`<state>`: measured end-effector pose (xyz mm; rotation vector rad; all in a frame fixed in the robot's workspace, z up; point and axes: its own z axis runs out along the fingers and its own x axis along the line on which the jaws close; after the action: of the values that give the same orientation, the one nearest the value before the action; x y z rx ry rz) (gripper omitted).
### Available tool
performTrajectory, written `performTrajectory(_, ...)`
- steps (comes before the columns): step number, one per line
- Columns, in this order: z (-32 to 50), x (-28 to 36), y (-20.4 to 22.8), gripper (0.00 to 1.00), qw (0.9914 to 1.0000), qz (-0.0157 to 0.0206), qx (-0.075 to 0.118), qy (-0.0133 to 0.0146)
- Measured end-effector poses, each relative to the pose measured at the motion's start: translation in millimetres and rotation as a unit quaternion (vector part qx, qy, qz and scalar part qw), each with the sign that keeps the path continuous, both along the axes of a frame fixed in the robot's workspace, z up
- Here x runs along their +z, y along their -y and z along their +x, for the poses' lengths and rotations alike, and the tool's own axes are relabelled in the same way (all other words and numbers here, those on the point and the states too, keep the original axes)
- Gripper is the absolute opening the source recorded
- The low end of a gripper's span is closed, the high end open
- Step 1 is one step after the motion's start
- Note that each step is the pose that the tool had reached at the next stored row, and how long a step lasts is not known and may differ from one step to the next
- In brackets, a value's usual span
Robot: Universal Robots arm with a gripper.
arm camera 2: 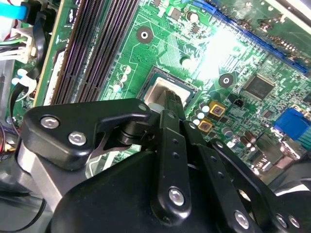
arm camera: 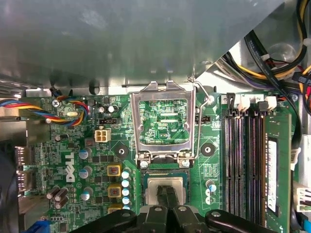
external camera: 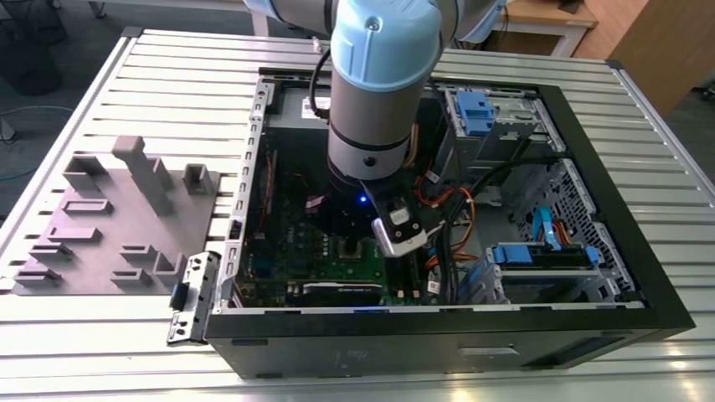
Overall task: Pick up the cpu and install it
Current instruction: 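Place the cpu into insertion slot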
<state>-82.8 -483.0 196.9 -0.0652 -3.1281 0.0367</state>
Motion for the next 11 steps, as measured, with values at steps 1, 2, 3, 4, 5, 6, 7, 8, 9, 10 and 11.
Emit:
performTrajectory(1,-0.1,-1.0,0.1,0.11,1.0,0.0,0.0,0.0)
performTrajectory(2,-0.1,-1.7,0.1,0.11,1.0,-0.0001,0.0,0.0)
performTrajectory(3,-0.1,-1.7,0.1,0.11,1.0,-0.0002,0.0,-0.0001)
performTrajectory(4,-0.1,-1.7,0.1,0.11,1.0,-0.0002,0.0,-0.0001)
performTrajectory(5,-0.1,-1.8,0.1,0.11,1.0,-0.0001,0.0,-0.0001)
performTrajectory(6,-0.1,-2.1,0.1,0.11,1.0,0.0,0.0,0.0)
performTrajectory(7,-0.1,-2.8,0.1,0.11,1.0,-0.0002,0.0,-0.0001)
performTrajectory(8,-0.2,-3.3,0.2,0.11,1.0,-0.0004,0.0,-0.0002)
performTrajectory(9,-0.2,-3.3,0.2,0.11,1.0,-0.0004,0.0,-0.0002)
performTrajectory(10,-0.2,-3.4,0.2,0.11,1.0,-0.0004,0.0,-0.0002)
performTrajectory(11,-0.1,-3.6,0.1,0.11,1.0,-0.0002,0.0,-0.0001)
